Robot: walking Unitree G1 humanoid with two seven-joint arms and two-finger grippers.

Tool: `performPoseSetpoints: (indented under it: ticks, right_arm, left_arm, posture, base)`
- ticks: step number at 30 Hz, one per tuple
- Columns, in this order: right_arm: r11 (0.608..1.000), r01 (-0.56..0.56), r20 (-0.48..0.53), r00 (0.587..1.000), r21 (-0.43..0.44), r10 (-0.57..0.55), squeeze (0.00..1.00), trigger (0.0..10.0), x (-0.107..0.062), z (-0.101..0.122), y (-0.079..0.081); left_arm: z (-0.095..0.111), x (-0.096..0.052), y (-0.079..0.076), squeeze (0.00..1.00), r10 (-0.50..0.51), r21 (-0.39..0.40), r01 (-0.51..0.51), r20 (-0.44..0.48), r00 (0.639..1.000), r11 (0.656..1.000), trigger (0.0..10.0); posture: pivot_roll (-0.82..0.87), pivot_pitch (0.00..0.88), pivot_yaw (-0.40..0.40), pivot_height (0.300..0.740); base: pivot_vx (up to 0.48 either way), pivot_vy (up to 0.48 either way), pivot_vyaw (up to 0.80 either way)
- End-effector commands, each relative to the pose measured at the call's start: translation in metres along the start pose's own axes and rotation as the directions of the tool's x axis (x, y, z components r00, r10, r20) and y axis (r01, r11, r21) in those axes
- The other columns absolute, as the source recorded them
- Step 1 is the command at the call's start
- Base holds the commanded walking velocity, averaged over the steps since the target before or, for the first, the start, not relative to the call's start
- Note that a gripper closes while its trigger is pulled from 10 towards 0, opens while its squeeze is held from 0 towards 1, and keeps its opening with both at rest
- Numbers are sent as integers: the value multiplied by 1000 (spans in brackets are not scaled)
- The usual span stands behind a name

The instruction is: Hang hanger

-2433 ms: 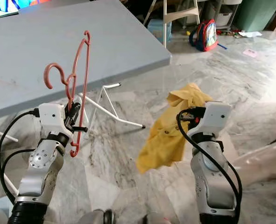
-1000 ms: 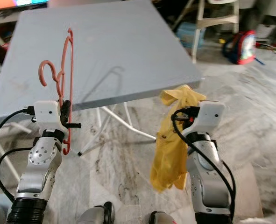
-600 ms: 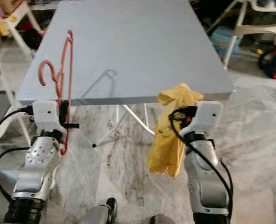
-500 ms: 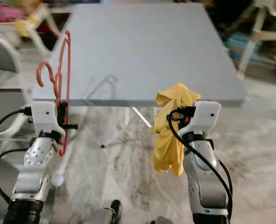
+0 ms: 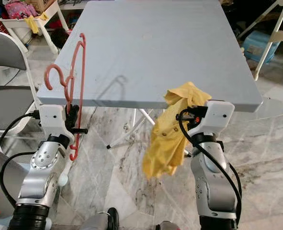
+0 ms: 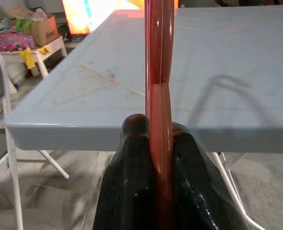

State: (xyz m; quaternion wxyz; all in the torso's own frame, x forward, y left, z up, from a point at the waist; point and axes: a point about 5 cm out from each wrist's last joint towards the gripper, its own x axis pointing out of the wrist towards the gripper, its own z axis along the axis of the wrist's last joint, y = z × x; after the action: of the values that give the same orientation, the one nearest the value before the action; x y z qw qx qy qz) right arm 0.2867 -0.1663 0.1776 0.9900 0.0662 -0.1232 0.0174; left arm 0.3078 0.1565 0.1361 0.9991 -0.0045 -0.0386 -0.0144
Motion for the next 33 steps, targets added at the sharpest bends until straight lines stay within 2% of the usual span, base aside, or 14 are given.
performPoseSetpoints:
  ticks: [1, 8, 33]
  right_arm:
    - [1000, -21, 44, 999, 2, 21, 0, 10000, 2, 10, 5]
    - [1000, -17, 58, 998, -2, 17, 0, 10000, 4, 14, 3]
    - [999, -37, 46, 998, -11, 38, 0, 10000, 3, 13, 5]
  left_arm:
    - [12, 1, 3, 0, -1, -10, 1, 44, 999, 1000, 10000]
    - [21, 3, 0, 0, -18, -26, 20, 74, 997, 999, 10000]
    - [27, 0, 0, 0, -5, -38, 9, 98, 995, 999, 10000]
  posture:
    - [-74, 156, 40, 740]
    - [-75, 160, 41, 740]
    - [-70, 170, 30, 740]
  base:
    - [311, 0, 0]
    - [341, 0, 0]
    - [374, 0, 0]
